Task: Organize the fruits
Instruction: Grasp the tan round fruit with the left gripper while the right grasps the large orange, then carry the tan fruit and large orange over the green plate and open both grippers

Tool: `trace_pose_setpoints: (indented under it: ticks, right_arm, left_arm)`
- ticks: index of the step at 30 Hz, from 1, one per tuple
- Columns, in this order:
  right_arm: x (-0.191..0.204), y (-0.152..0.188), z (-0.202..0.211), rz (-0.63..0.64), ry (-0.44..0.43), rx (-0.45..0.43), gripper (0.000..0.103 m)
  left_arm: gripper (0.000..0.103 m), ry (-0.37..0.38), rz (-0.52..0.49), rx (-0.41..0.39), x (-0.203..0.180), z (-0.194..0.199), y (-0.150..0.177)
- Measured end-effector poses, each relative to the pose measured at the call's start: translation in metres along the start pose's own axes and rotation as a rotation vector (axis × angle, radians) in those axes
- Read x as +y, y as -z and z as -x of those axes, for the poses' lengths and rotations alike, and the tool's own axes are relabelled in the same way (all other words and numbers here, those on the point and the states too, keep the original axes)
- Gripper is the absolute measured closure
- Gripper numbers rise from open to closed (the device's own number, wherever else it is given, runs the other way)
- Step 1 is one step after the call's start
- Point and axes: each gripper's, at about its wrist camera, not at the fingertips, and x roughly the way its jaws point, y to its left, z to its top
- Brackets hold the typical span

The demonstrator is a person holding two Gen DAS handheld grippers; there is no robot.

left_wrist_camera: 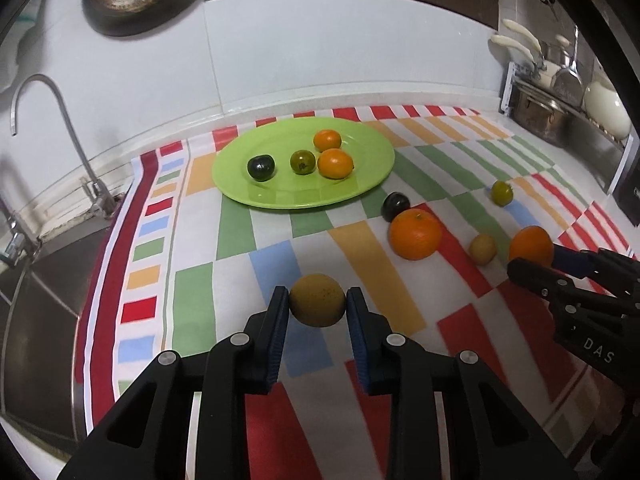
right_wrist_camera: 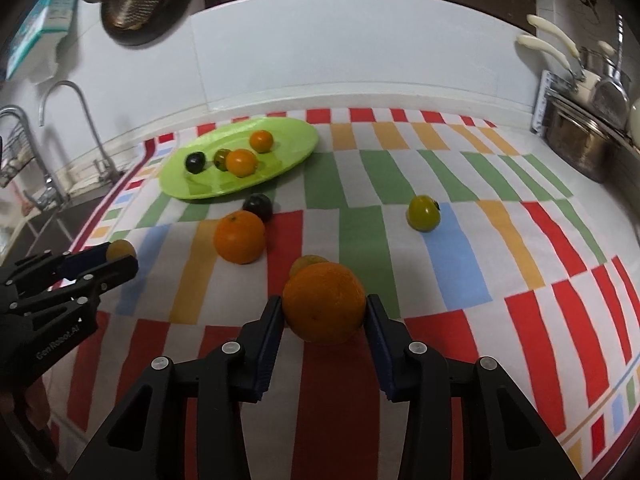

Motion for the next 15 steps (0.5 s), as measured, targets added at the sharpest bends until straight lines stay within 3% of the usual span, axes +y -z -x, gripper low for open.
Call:
trace_pose_setpoints:
  ticks: [15]
  right_arm:
    - [-0.003,-0.03,0.031,0.108,-0.138,-0.076,0.061]
  left_arm:
    - [0.074,-0.071,0.087,-0.075,-0.012,0.043,-0.012]
